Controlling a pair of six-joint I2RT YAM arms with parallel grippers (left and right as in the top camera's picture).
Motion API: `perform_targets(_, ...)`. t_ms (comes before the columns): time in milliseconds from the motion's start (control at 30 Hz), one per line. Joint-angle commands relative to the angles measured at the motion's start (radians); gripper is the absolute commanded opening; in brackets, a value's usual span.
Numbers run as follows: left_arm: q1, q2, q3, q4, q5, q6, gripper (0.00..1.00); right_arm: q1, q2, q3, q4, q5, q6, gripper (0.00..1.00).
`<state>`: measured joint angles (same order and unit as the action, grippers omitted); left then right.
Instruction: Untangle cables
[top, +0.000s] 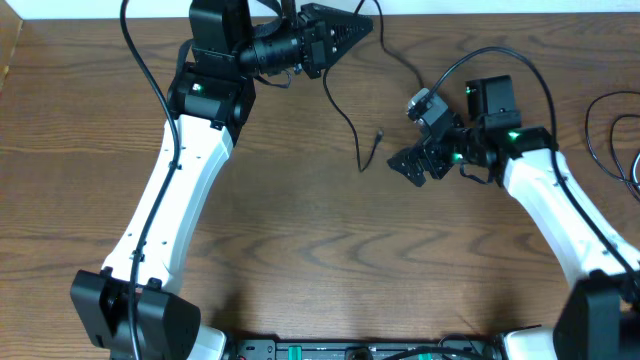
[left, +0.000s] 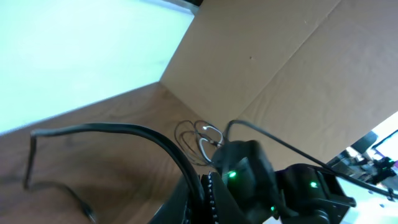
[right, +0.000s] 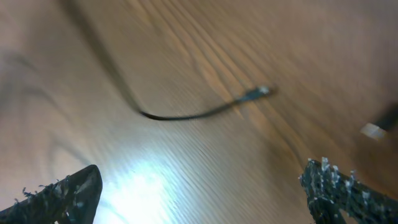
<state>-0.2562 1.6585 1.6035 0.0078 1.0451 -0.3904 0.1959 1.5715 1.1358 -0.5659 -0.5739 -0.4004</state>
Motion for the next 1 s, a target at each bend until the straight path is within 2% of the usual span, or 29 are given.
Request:
perform_targets(0, 0.001, -0.016, 0.014, 0.001, 0.029, -0.046, 0.07, 0.016, -0.093, 0.004, 0.013, -0.177, 0.004, 0.99)
perform_targets(167, -0.002, -0.016, 0.014, -0.013, 0.029, -0.046, 0.07, 0.080, -0.160, 0.004, 0.070, -0.259, 0.003, 0.98)
perform_targets(400, -0.040, -0.016, 0.014, -0.023, 0.029, -0.050, 0.07, 0.212, -0.167, 0.004, 0.115, -0.183, 0.003, 0.97)
perform_targets(667, -0.043, -0.016, 0.014, -0.048, 0.029, -0.057, 0.08, 0.285, -0.167, 0.004, 0.190, -0.151, 0.003, 0.95)
perform_targets(967, -0.044, -0.017, 0.014, -0.082, 0.030, -0.057, 0.08, 0.326, -0.160, 0.004, 0.283, 0.135, 0.047, 0.95)
